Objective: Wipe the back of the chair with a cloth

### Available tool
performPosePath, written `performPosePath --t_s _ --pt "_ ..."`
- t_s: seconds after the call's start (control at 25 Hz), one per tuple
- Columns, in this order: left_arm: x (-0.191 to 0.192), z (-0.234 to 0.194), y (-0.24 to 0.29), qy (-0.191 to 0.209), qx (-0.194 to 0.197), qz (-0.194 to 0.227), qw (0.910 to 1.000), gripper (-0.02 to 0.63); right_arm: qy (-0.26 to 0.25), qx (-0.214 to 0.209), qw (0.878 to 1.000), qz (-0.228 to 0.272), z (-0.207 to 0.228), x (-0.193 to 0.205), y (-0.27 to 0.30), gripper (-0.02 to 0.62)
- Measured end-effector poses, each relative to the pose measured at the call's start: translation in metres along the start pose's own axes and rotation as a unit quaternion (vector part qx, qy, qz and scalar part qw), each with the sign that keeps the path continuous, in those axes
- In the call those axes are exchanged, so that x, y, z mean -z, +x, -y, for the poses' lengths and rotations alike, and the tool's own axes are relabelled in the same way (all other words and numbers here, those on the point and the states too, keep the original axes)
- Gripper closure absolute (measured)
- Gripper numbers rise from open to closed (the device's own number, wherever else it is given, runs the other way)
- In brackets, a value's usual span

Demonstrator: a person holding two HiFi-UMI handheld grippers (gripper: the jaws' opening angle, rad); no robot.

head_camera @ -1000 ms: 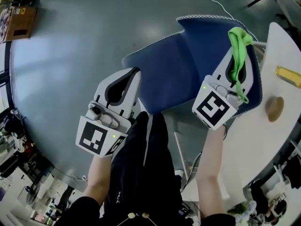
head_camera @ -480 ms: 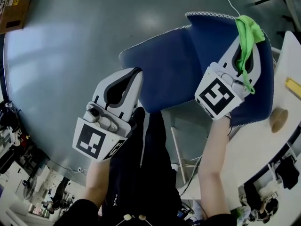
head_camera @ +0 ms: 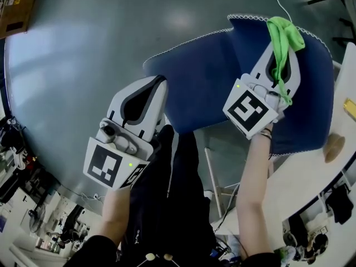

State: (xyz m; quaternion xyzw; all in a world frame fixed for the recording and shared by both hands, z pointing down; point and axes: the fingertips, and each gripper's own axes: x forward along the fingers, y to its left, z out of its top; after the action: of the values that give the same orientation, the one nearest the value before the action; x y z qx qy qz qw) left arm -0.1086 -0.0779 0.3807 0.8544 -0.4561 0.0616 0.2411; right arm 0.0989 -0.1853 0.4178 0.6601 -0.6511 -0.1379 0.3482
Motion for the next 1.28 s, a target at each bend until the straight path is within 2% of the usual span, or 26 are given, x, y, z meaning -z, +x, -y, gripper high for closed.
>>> performPosePath --t_s 0.44,0.68,0.92,1.28 --pt "-0.011 0.003 0.003 -0.015 -0.002 0.009 0.9998 0.604 -0.031 -0.016 0.999 -0.004 -0.012 0.007 0.005 0.551" --pt "-0.016 0.008 0.001 -0.017 -0.001 0.005 0.9998 0.604 -0.040 -0.034 0.998 -0.024 -0.021 0.018 0.003 0.551" --pt "0.008 0.002 0.003 -0.024 -0.006 0.000 0.9997 0.604 -0.057 -0.060 0.996 -0.042 -0.052 0.051 0.001 0.551" --pt "0.006 0.005 0.003 -0.025 -0.009 0.000 0.9996 0.604 -0.057 -0.069 0.994 -0.060 -0.066 0.070 0.002 0.551"
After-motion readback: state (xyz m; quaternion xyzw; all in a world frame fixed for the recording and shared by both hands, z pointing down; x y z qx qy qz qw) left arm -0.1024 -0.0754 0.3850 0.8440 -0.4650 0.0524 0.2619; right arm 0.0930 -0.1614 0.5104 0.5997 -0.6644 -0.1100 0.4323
